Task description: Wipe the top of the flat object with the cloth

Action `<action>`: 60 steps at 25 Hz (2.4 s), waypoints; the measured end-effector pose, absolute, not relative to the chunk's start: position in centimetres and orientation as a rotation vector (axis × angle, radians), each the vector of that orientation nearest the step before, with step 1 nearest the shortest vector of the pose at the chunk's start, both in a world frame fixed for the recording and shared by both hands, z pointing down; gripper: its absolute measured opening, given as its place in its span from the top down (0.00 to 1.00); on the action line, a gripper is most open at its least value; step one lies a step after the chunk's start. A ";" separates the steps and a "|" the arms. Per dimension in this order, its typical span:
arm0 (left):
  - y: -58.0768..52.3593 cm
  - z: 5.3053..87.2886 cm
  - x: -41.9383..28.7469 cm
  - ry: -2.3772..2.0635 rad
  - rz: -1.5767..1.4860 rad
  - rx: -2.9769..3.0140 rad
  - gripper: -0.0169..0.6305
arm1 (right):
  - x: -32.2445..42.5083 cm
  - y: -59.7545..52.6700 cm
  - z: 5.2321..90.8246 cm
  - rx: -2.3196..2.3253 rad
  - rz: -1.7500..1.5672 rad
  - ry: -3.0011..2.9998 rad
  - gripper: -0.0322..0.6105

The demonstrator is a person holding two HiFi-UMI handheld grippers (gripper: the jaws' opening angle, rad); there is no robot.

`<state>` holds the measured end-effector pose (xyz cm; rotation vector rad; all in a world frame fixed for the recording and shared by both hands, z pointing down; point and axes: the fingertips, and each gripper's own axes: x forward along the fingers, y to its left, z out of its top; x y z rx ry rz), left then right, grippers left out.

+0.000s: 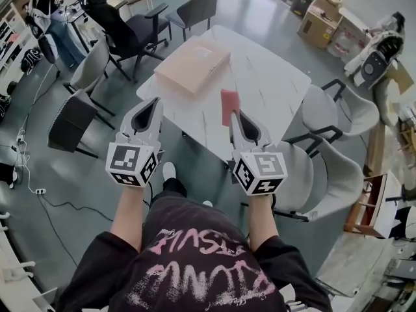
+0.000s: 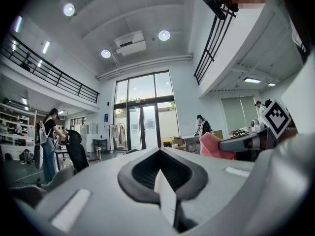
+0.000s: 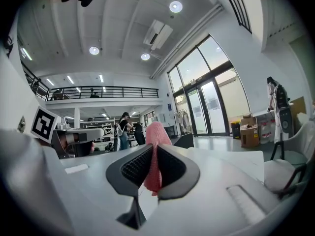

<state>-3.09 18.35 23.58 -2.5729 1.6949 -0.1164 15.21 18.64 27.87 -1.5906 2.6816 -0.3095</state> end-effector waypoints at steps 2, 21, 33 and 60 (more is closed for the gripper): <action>18.2 23.8 -3.3 1.693 -0.111 -2.574 0.97 | 15.0 18.4 28.0 -1.589 -0.304 2.683 0.88; 11.3 24.7 -6.7 1.667 -0.076 -2.626 0.97 | 11.6 12.4 28.8 -1.657 -0.316 2.672 0.88; 4.2 26.9 -9.0 1.648 -0.081 -2.703 0.97 | 9.6 6.0 30.4 -1.736 -0.366 2.651 0.88; -11.5 29.3 -15.5 1.435 -0.136 -2.905 0.97 | 3.0 -6.3 31.4 -2.003 -0.461 2.492 0.87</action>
